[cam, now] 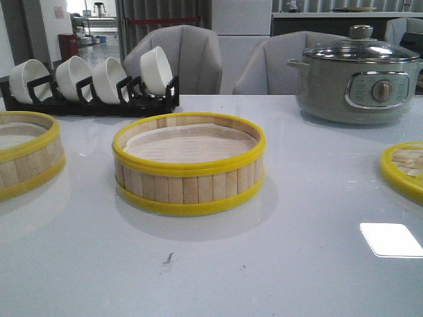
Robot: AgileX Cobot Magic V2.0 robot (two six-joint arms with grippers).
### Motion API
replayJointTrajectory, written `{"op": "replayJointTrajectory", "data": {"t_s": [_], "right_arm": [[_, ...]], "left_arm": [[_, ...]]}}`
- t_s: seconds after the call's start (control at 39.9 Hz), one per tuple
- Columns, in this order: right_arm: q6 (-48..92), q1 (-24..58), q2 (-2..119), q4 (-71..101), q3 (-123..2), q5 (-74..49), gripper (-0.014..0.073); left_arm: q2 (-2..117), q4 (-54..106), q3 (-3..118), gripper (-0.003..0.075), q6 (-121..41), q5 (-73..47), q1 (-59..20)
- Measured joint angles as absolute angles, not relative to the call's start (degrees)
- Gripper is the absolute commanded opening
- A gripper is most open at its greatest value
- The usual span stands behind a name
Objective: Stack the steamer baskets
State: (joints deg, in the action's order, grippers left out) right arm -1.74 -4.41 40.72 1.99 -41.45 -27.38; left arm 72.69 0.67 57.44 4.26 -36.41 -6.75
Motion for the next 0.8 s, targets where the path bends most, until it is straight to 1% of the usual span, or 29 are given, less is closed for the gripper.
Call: {"op": "replayJointTrajectory", "data": {"t_s": [0.38,0.8], "right_arm": [[-1.7,-4.4,43.8,2.0,-41.4,-27.4,0.0495],[-1.7,-4.4,44.3,2.1,-41.4,-27.4,0.0495]], "left_arm": [[87.9,1.2,66.6,0.0442,4.3,-35.7,-6.7],[96.4,1.3,72.6,0.0442,4.0,-34.8,-10.2]]}}
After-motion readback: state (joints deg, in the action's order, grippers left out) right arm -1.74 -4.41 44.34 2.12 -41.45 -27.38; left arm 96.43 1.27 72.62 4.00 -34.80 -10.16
